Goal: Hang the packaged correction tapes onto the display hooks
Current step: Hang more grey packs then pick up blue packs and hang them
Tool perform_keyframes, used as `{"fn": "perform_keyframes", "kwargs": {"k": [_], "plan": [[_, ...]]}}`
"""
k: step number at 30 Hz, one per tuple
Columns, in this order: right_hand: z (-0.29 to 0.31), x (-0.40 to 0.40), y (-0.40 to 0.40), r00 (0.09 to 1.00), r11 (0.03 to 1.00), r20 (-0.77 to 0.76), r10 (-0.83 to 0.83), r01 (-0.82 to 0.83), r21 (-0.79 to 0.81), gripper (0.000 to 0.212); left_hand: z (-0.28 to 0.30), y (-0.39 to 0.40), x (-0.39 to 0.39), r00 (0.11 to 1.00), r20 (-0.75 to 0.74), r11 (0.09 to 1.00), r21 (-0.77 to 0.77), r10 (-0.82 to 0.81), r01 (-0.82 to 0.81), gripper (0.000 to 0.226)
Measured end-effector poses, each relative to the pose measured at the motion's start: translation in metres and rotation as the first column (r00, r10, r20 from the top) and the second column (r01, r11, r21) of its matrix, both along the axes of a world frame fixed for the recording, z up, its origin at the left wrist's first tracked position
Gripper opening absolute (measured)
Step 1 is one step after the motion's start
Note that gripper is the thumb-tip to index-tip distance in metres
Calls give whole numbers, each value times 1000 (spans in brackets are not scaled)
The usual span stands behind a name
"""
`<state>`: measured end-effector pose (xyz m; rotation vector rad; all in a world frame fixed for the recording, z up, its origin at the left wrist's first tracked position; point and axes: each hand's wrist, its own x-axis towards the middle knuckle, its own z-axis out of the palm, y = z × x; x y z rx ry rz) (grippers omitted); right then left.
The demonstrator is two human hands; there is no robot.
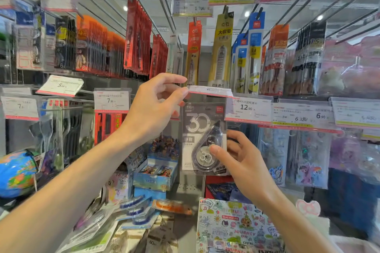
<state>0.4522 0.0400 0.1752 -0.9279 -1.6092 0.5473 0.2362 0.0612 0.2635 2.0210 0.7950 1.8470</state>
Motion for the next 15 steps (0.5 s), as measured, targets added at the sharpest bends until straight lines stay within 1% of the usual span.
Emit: {"fn": "perform_keyframes", "kwargs": {"k": [2,6,8,10,12,15], "plan": [[0,-1,0,1000,1000,-6,4,-4,-1,38,0,0,0,1000,-2,1000,5,-6,6,18],[2,-1,2,1000,1000,-28,13,-13,-11,58,0,0,-1,1000,-2,1000,11,-8,8,17],[3,0,4,999,1000,-34,15,-15,-15,65,-1,1,-1,1000,-2,1000,10,-6,6,17],[3,2,6,999,1000,-34,20,-20,-22,63,-1,2,-1,1000,-5,1000,7,-1,1,18],[1,2,7,999,1000,-34,18,-19,-24,55,-2,2,-1,1000,-9,1000,6,4,-4,19],[-2,3,11,999,1000,-34,-15,15,-28,52,-5,3,-1,1000,-15,1000,0,11,-11,19]]}}
